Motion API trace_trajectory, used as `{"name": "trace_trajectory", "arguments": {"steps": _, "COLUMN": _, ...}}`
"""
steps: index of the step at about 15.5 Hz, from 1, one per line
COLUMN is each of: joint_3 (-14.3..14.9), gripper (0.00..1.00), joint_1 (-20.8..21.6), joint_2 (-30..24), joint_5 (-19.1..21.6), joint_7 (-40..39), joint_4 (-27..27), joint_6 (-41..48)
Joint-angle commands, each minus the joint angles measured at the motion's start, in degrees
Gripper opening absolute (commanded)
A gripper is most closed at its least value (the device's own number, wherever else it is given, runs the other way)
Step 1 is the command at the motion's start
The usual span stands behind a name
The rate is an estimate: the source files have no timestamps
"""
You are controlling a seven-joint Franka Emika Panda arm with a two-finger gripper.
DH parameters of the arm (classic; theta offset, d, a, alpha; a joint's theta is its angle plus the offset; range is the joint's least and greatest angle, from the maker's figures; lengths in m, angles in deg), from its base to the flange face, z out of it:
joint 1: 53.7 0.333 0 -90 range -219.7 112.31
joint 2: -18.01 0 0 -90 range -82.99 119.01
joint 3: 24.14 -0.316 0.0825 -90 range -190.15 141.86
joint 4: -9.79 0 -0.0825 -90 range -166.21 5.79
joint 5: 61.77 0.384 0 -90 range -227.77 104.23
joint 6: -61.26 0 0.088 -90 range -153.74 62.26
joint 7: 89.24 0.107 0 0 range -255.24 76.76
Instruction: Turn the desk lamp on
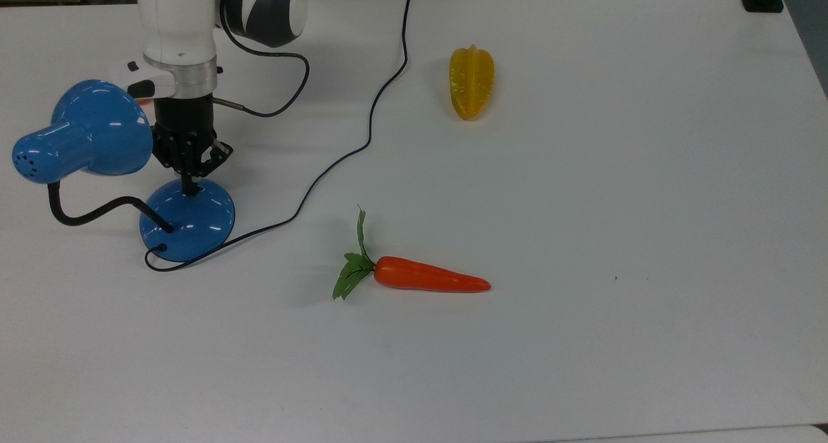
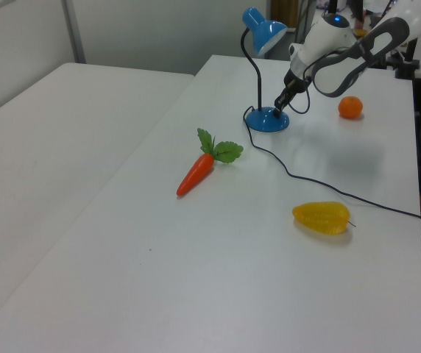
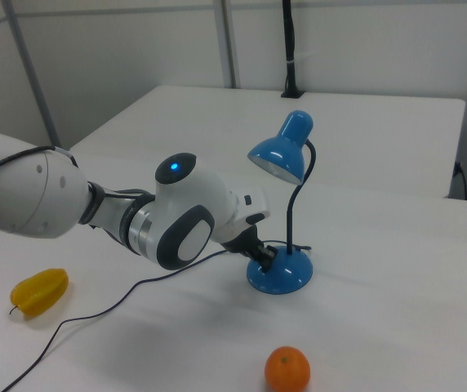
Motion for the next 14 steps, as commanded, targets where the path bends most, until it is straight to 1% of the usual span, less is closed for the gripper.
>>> {"name": "trace_trajectory", "arguments": {"steps": 1, "joint_3": 0.1, "gripper": 0.0, "joint_1": -0.6, "joint_2": 2.4, "joint_5": -1.0, "joint_7": -3.4, "joint_4": 0.3, "joint_6": -3.3}}
{"name": "trace_trajectory", "arguments": {"steps": 6, "joint_3": 0.1, "gripper": 0.0, "joint_1": -1.1, "joint_2": 2.8, "joint_5": -0.9, "joint_7": -5.4, "joint_4": 0.2, "joint_6": -5.3}}
{"name": "trace_trajectory", "arguments": {"steps": 14, "joint_3": 0.1, "gripper": 0.0, "joint_1": -1.1, "joint_2": 1.9, "joint_5": -0.7, "joint_7": -4.5, "joint_4": 0.2, "joint_6": -5.0}}
